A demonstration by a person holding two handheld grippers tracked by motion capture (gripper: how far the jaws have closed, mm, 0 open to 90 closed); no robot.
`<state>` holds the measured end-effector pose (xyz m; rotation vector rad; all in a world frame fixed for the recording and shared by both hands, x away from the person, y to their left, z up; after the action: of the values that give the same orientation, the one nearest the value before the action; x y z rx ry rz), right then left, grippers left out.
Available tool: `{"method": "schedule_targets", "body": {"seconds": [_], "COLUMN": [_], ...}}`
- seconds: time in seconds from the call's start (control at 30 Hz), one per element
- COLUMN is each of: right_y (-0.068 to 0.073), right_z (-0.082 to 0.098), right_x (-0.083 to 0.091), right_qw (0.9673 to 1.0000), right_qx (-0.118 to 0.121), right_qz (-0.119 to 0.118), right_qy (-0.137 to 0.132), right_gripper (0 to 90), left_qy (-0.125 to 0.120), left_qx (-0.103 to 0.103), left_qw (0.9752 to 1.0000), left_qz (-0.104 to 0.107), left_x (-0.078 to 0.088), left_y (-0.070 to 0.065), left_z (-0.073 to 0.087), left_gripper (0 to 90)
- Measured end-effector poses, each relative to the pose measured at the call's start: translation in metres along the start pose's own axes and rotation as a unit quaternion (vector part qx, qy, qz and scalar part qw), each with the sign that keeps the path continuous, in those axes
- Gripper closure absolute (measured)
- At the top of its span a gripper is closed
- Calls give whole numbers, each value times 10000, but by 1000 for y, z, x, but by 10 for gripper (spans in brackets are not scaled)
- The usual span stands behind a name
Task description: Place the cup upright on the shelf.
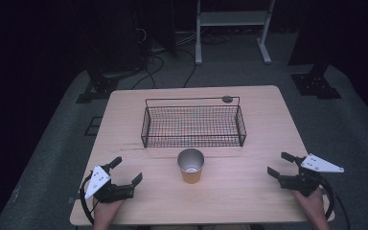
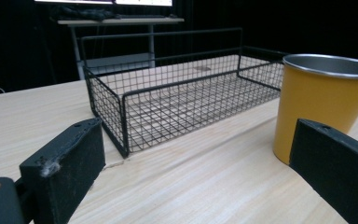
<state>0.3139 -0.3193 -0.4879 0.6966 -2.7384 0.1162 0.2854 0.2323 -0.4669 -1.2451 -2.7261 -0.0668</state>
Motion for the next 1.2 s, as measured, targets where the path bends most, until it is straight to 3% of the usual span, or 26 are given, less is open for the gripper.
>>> {"method": "schedule_targets", "body": {"seconds": [0.27, 0.4, 0.77, 1.2], "right_y": [1, 1, 2, 2], "right_z": [0, 0, 0, 0], "right_x": [-1, -1, -2, -2], "right_qw": [10000, 10000, 10000, 10000], "right_qx": [19, 11, 48, 34], "right_qz": [19, 53, 43, 40], "right_qy": [20, 45, 59, 67], "right_gripper": [128, 128, 128, 128], "left_qy": [19, -21, 151, 250], "left_qx": [-51, 44, -130, -240], "left_qw": [9998, 9993, 9979, 9917], "left_qz": [207, 382, 611, 1236], "left_x": [5, 5, -3, -23], "left_y": [-1, 0, -5, -23], "left_z": [-1, -2, -5, -10], "left_gripper": [25, 25, 22, 22]}}
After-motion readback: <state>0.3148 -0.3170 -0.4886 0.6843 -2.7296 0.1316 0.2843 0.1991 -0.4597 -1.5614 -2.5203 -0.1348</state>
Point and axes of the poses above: each handheld gripper's, and its own axes: x roughly backward along the jaws, z roughly out of its underside, y roughly to its left, the point moved 4 cm from there along -x, roughly forward along the jaws, and after that the axes turned 12 degrees about z, right-handed, at the moved point
